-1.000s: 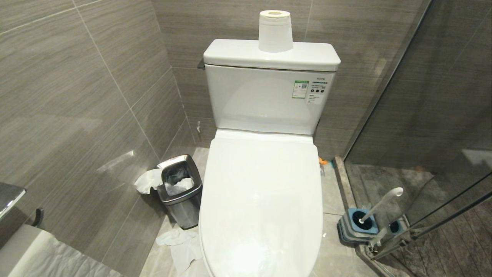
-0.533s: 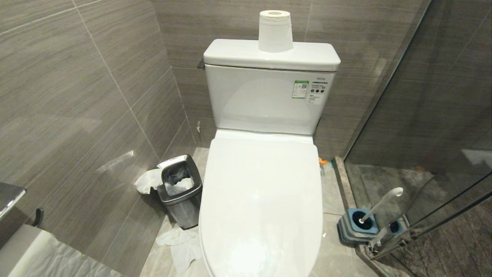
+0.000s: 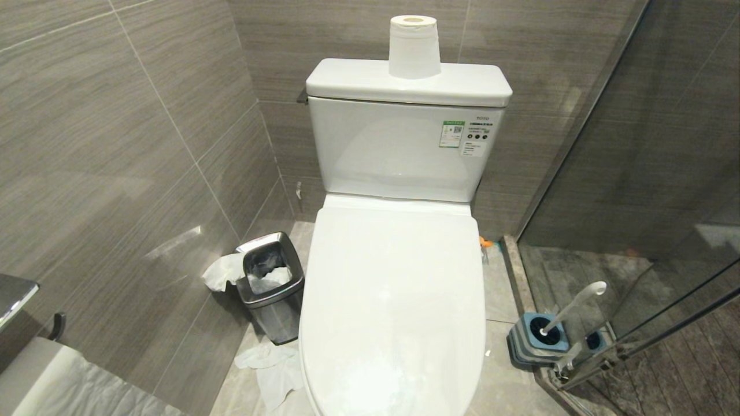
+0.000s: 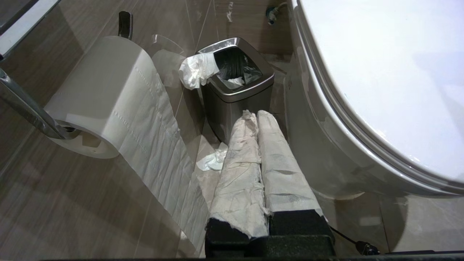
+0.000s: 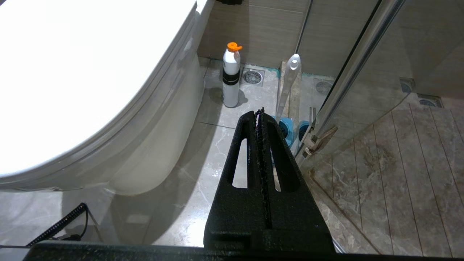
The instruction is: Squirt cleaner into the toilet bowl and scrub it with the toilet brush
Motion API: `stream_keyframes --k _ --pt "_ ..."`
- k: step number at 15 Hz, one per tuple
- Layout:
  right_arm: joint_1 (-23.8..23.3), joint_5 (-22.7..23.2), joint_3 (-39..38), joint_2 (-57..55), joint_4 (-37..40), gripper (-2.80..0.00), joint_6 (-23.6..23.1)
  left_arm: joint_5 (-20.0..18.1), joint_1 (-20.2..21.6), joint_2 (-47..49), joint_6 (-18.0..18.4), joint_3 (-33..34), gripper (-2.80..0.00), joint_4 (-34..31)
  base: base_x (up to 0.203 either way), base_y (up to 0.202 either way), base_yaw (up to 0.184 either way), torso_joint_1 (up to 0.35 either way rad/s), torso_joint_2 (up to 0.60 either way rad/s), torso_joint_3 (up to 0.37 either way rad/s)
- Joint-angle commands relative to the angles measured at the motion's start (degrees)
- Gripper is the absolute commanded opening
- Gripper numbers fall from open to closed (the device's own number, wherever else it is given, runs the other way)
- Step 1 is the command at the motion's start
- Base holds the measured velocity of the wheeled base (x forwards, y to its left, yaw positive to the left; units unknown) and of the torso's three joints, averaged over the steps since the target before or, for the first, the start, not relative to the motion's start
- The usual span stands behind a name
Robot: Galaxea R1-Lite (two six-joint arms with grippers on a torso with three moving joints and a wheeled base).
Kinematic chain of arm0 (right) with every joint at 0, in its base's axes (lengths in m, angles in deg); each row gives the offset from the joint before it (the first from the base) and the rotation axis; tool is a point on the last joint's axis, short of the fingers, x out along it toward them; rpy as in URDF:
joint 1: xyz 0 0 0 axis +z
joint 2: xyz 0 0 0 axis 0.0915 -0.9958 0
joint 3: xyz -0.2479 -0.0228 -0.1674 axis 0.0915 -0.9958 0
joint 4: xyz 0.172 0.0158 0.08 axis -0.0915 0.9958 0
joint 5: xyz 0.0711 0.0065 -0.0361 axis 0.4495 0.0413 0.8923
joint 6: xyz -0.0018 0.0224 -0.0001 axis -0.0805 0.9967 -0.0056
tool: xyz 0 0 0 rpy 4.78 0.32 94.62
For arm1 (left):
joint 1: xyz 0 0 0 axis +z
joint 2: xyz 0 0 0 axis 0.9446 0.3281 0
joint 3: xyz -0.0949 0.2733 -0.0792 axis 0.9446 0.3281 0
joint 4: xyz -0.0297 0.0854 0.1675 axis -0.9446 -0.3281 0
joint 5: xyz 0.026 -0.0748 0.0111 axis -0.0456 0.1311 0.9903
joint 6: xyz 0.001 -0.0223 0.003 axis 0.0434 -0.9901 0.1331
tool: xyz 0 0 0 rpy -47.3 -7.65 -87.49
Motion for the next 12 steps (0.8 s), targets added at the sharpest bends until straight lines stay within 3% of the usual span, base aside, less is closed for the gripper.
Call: stream_keyframes --k 1,12 --pt "0.01 0.03 0.01 -0.05 0.01 -2.8 0.0 0.0 -0.02 0.11 -0.03 0.09 -2.8 -0.02 0.0 0.0 0.0 0.0 0.0 0.0" --pt "0.01 0.03 0.01 -0.05 0.01 -2.8 0.0 0.17 -0.02 0.11 -0.12 0.09 -2.8 -0.02 0.0 0.0 0.0 0.0 0.0 0.0"
